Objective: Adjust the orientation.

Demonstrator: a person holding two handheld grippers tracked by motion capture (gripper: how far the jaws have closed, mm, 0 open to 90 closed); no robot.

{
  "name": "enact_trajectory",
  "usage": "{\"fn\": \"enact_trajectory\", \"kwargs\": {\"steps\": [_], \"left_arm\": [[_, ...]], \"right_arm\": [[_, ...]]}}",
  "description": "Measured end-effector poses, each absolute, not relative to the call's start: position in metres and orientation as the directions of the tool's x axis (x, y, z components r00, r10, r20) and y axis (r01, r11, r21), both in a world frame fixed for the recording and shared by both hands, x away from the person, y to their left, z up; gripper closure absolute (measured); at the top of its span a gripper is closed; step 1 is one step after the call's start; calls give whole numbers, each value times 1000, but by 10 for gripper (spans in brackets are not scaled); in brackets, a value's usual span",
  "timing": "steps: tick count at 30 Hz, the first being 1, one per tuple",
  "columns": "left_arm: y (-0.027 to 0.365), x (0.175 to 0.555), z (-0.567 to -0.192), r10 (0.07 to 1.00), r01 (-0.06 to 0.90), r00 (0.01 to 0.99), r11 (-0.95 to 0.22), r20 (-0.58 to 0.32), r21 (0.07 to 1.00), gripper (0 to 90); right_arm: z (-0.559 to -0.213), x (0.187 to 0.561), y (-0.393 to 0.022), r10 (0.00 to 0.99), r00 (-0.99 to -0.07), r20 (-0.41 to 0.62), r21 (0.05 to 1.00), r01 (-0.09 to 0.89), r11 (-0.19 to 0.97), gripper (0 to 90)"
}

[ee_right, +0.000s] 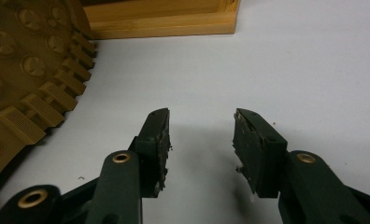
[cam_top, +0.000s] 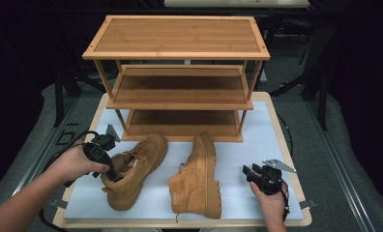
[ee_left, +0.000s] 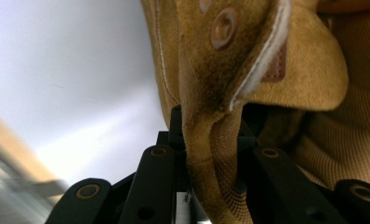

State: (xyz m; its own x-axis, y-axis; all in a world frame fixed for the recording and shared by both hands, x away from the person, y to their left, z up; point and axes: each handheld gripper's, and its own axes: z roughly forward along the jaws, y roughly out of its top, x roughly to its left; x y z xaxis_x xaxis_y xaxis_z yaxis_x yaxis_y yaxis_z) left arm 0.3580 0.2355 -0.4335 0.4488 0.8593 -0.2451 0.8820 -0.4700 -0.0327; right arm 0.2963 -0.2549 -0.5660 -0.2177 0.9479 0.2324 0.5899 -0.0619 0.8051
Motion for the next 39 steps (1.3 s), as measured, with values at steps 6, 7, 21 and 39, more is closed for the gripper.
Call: {"fn": "enact_trajectory", "kwargs": {"steps": [6, 7, 21, 39], "left_arm": [[240, 354, -429, 863, 908, 394, -418, -317, -10, 783], [241, 354, -429, 861, 914, 380, -406, -338, -8, 783], [265, 351, -411, 807, 969, 231, -241, -543, 54, 789], [283, 338, -361, 743, 984, 174, -153, -646, 89, 788]], "right_arm": [[-566, 296, -255, 948, -218, 231, 806, 589, -61, 554], [-566, 296, -255, 948, -217, 231, 806, 589, -62, 554], [-566, 296, -256, 947, -208, 243, 803, 592, -76, 555], [-565, 295, -257, 948, -203, 244, 799, 596, -78, 555]]}}
